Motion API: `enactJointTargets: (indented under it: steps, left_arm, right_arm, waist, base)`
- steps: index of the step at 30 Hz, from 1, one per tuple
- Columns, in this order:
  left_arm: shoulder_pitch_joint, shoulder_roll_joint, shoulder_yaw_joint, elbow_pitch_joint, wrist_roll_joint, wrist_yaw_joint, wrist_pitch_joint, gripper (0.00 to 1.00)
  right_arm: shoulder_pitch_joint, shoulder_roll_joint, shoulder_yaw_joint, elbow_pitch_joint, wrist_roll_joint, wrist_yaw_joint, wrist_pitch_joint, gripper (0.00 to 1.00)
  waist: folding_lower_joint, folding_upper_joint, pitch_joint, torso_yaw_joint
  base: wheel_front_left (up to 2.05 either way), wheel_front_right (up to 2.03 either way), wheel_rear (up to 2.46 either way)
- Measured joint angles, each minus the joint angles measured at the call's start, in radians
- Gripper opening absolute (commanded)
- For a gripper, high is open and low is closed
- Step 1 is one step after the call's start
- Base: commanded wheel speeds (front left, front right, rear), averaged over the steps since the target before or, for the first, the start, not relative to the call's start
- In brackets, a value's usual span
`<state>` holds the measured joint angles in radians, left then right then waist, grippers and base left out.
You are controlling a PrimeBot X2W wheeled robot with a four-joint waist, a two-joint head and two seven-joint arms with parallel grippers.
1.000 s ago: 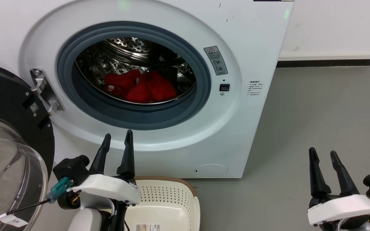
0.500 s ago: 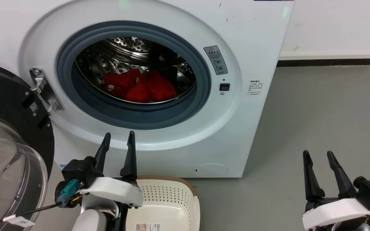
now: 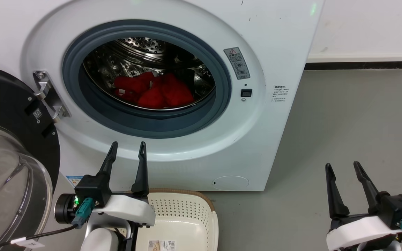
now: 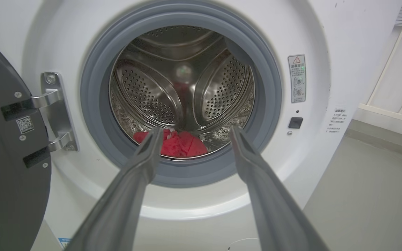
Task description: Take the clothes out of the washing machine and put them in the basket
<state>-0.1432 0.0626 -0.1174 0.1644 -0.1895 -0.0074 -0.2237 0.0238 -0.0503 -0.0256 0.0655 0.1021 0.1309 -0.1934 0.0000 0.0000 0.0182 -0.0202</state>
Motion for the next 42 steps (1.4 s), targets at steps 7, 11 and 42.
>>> enactJointTargets:
  steps: [7,11,42]
  left_arm:
    - [0.009,0.0,0.002,0.0,0.048,0.009,-0.012,1.0]
    - [0.015,0.0,0.004,0.0,0.074,0.016,-0.019,1.0]
    - [0.015,-0.009,0.017,0.034,0.13,0.006,-0.039,1.0]
  right_arm:
    - [0.002,0.0,0.002,-0.007,-0.046,0.0,-0.001,1.0]
    - [0.007,0.0,0.003,-0.01,-0.075,0.0,-0.002,1.0]
    - [0.016,0.0,0.005,-0.011,-0.112,0.0,-0.013,1.0]
  waist:
    - [0.0,0.0,-0.001,0.003]
    - [0.0,0.0,-0.001,0.002]
    - [0.0,0.0,0.009,0.008]
  base:
    - [0.0,0.0,0.0]
    - [0.0,0.0,0.0]
    - [0.0,0.0,0.0]
